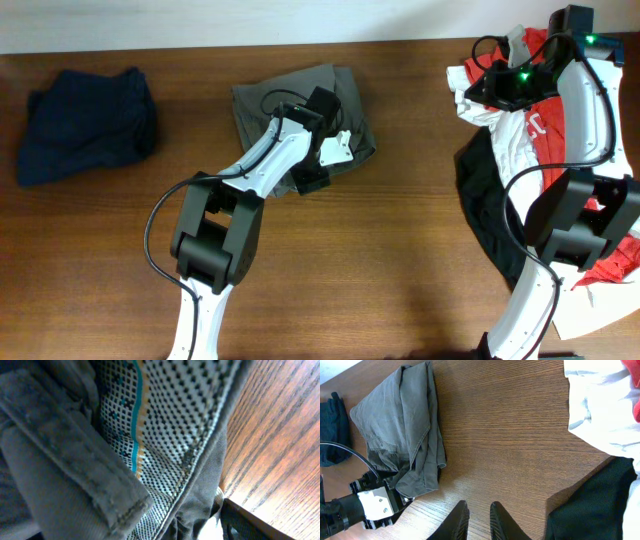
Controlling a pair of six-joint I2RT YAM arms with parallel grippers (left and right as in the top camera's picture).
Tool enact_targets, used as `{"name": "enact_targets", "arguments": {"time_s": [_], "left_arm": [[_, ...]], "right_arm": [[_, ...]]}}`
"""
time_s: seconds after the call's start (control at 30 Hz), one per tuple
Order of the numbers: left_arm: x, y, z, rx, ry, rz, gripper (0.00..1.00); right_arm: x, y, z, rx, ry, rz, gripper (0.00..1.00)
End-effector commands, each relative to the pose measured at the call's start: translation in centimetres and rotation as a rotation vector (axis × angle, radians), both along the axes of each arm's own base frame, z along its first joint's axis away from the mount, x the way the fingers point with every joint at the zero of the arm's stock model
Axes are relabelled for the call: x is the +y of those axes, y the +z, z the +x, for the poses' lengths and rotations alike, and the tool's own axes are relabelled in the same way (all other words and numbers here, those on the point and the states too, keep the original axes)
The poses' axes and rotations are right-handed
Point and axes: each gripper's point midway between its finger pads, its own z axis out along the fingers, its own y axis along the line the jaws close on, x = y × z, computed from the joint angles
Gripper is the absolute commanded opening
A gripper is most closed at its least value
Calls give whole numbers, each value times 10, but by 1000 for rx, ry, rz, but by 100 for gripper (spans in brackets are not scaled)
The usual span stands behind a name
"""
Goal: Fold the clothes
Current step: 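Grasp the folded grey shorts with the left gripper, then carry the folded shorts left and place them on the navy garment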
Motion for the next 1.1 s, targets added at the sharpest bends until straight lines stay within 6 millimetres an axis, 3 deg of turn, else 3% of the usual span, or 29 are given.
{"name": "enact_targets", "arguments": {"time_s": [0.0,0.1,0.2,0.3,0.37,0.57,0.77,0.9,0.93,1.03,1.07], "left_arm": [[6,-29,-8,57,-15,37,77],[10,-48,-3,56,-7,54,73],[23,-68,7,18,2,137,59],[38,-84,27,-72,17,241,8],[43,-85,39,-132,28,281,1],[54,-64,77,-325,80,373,0],[74,-4,103,-464,157,432,0],[95,74,125,-593,257,366,0],[105,106,131,-648,301,339,0],[126,164,141,-765,426,266,0],[131,174,142,-787,454,251,0]], "right_arm": [[2,10,-1,-23,9,-12,20],[2,9,-1,-23,9,-12,20],[2,9,-1,-23,9,-12,20],[2,9,-1,-23,9,-13,20],[2,9,-1,-23,9,-13,20],[1,9,-1,-22,8,-16,20],[-2,7,-1,-16,2,-37,20],[-2,7,-1,-17,2,-37,20],[-2,7,-1,-17,2,-37,20],[-2,7,-2,-16,2,-36,20],[-2,7,-2,-15,2,-36,20]]}}
